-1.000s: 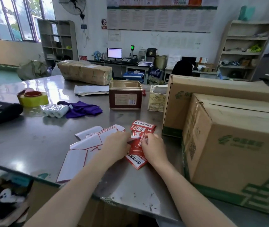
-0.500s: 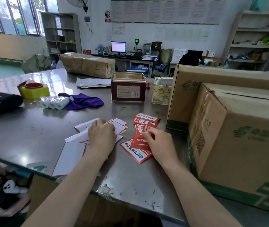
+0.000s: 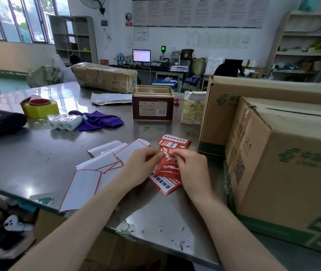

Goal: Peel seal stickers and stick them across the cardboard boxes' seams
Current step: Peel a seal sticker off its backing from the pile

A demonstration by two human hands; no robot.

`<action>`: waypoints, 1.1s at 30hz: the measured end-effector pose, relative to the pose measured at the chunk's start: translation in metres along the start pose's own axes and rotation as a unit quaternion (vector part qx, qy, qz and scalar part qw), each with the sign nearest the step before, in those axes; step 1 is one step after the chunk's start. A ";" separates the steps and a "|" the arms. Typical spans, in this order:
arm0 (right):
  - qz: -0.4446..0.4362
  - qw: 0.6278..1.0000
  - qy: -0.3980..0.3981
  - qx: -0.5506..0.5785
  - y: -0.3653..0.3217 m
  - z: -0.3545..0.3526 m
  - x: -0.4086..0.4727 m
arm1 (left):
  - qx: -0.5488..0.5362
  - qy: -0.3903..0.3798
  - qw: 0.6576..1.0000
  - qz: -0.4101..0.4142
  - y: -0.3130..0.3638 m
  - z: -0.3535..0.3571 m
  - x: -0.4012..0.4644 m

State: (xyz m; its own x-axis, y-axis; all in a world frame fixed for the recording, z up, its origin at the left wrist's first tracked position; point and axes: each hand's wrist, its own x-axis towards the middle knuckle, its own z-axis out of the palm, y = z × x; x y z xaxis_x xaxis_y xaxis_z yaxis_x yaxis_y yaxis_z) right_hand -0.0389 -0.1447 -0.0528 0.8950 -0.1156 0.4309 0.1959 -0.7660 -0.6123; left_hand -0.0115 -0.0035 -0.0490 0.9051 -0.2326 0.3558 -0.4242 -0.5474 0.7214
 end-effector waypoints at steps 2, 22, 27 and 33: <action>-0.017 1.000 0.010 0.009 -0.004 -0.002 -0.002 | -0.076 -0.006 0.997 -0.028 0.002 -0.002 -0.001; -0.083 0.996 -0.006 -0.009 -0.013 -0.003 -0.003 | -0.197 0.051 0.976 -0.084 0.010 -0.005 -0.003; -0.067 0.998 0.007 0.011 -0.014 -0.001 -0.003 | -0.201 0.046 0.975 -0.080 0.010 -0.005 -0.003; -0.069 0.997 0.007 0.013 -0.015 -0.002 -0.003 | -0.213 0.057 0.972 -0.084 0.011 -0.004 -0.002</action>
State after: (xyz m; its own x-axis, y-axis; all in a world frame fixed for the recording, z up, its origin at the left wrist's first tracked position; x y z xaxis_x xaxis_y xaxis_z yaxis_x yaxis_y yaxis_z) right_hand -0.0451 -0.1340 -0.0437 0.8530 -0.0187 0.5215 0.3278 -0.7584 -0.5634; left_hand -0.0182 -0.0054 -0.0397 0.9639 -0.0655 0.2581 -0.2659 -0.1811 0.9468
